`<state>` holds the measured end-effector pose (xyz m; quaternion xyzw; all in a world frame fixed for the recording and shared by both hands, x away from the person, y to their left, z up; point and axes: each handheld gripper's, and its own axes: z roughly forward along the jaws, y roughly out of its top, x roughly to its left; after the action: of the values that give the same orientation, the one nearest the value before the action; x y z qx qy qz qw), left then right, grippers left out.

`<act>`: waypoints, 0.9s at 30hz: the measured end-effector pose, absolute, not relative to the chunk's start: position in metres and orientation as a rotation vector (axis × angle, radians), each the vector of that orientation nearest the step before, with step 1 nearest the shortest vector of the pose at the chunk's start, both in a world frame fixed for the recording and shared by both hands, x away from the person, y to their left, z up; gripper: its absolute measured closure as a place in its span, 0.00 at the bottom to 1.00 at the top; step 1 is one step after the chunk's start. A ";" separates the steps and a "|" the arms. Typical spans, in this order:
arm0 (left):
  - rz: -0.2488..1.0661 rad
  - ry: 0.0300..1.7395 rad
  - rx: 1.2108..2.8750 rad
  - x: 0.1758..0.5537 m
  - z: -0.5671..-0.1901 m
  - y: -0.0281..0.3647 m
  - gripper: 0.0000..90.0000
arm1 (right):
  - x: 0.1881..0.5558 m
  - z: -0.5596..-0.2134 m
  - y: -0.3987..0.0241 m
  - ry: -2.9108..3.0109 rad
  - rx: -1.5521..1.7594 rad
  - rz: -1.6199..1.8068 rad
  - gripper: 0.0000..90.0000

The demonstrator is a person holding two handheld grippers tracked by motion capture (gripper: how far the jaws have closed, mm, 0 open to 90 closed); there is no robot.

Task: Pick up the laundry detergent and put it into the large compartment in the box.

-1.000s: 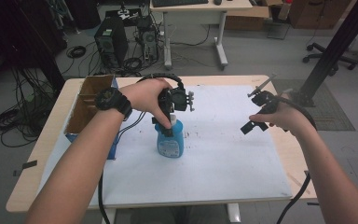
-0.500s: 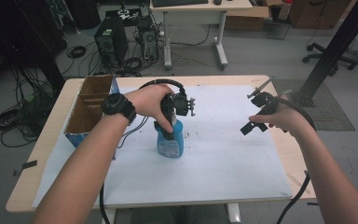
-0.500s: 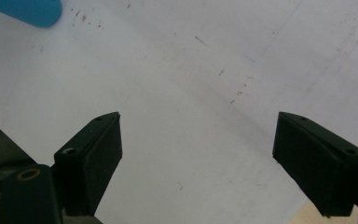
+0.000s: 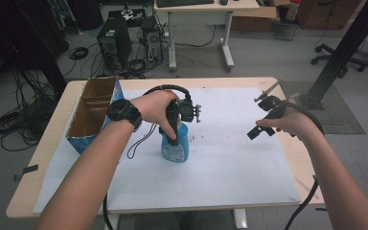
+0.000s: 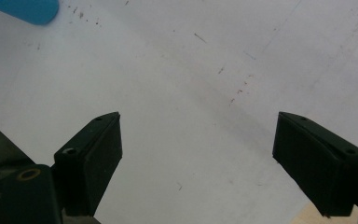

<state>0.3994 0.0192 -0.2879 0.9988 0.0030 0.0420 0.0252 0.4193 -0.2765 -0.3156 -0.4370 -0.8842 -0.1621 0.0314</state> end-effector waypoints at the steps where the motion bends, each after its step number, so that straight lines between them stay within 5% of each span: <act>1: 0.124 0.005 3.086 0.400 -0.288 0.019 0.21 | 0.419 -0.316 -0.277 -2.723 -1.347 -0.499 0.18; 27: 0.078 0.036 3.070 0.402 -0.293 0.021 0.37 | 0.419 -0.320 -0.278 -2.719 -1.345 -0.496 0.18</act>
<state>0.4022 0.0211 -0.2928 0.9990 0.0116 0.0254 0.0350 0.4192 -0.2779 -0.3197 -0.4373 -0.8841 -0.1612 0.0338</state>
